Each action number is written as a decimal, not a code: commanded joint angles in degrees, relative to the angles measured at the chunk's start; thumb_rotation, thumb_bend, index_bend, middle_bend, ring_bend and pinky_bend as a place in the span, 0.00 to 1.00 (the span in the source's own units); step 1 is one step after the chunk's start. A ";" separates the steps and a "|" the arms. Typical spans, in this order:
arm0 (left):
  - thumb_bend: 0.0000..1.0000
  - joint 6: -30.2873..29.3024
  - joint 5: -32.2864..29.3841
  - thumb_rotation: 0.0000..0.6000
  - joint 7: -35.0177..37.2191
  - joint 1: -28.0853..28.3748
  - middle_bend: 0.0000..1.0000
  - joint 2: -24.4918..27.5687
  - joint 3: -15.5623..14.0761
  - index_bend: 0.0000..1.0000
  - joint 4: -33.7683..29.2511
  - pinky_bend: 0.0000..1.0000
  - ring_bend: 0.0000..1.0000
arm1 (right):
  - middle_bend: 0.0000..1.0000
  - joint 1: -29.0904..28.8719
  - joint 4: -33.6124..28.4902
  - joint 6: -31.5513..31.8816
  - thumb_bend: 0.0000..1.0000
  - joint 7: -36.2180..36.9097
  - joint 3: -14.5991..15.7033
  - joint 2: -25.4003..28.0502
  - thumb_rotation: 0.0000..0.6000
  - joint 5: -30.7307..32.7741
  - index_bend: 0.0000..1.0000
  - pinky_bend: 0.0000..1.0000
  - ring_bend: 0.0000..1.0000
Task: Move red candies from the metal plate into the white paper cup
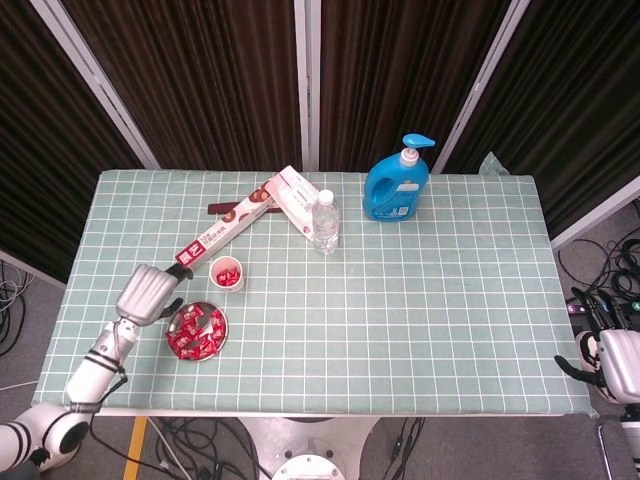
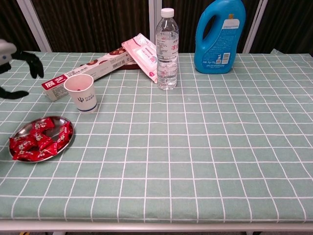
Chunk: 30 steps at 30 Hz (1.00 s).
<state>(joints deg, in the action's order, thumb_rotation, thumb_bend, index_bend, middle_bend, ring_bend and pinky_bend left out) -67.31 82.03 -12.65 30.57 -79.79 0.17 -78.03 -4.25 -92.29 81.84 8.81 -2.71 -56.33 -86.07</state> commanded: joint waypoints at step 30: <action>0.22 9.13 -1.61 1.00 -9.88 -2.07 0.50 -6.13 -3.35 0.44 4.02 1.00 0.97 | 0.13 0.00 -1.12 0.24 0.09 -0.91 0.17 0.31 1.00 -0.12 0.02 0.37 0.04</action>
<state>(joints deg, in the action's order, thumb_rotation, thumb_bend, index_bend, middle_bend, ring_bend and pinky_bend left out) -58.27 80.43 -22.52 28.45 -85.84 -3.21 -74.09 -4.24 -93.40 82.09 7.90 -2.54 -56.03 -86.20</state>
